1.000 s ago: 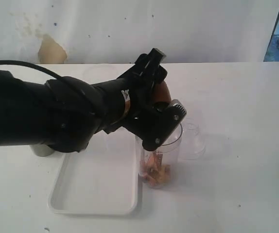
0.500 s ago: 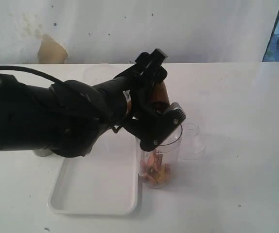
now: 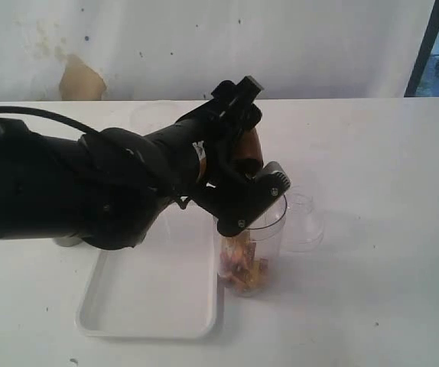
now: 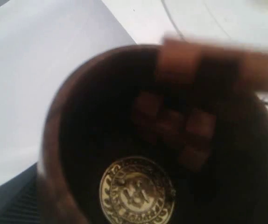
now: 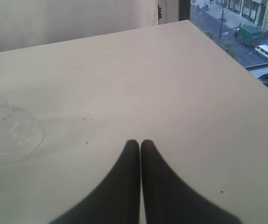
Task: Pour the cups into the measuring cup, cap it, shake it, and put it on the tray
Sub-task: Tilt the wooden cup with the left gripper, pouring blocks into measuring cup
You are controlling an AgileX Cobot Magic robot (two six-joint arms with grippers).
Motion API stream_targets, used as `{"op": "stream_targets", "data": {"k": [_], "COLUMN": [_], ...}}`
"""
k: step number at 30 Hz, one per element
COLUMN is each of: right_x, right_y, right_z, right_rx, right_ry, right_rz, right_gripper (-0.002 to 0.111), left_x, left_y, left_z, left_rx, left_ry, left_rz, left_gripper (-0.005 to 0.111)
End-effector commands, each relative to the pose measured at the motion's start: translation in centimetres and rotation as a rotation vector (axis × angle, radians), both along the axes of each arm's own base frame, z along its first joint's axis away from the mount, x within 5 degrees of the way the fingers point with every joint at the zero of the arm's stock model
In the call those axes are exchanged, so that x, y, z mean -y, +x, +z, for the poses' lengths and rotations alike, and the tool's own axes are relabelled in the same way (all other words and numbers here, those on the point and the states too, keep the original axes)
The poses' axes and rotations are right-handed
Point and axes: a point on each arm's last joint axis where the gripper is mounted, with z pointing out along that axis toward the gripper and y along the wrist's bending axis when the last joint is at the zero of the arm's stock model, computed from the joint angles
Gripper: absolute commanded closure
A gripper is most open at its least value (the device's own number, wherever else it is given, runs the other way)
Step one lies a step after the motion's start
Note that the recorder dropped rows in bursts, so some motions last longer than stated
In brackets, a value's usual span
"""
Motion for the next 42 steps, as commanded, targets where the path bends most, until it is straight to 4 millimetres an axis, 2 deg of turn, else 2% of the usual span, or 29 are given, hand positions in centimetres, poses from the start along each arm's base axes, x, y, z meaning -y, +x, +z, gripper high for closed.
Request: {"op": "stream_targets", "data": {"k": [1, 23, 30, 33, 38, 42], "right_x": [0.01, 0.01, 0.01, 0.01, 0.01, 0.01], "right_y": [0.0, 0.0, 0.0, 0.0, 0.0, 0.0], "right_z": [-0.1, -0.1, -0.1, -0.1, -0.1, -0.1], "right_rx": [0.006, 0.006, 0.006, 0.006, 0.006, 0.006], "right_ry": [0.005, 0.005, 0.005, 0.005, 0.005, 0.005], "right_rz": [-0.003, -0.003, -0.003, -0.003, -0.003, -0.003], "right_gripper": [0.108, 0.108, 0.108, 0.108, 0.108, 0.108], "left_x": [0.22, 0.3, 0.73, 0.9, 0.63, 0.15], "left_y": [-0.09, -0.15, -0.44, -0.56, -0.36, -0.04], "left_z": [0.46, 0.42, 0.2, 0.12, 0.26, 0.51], "left_rx": [0.009, 0.019, -0.094, -0.114, -0.064, 0.037], "left_ry": [-0.01, 0.027, -0.165, -0.18, -0.115, 0.047], "left_rz": [-0.011, -0.037, -0.009, -0.023, -0.019, -0.025], "left_gripper": [0.107, 0.107, 0.107, 0.107, 0.107, 0.107]}}
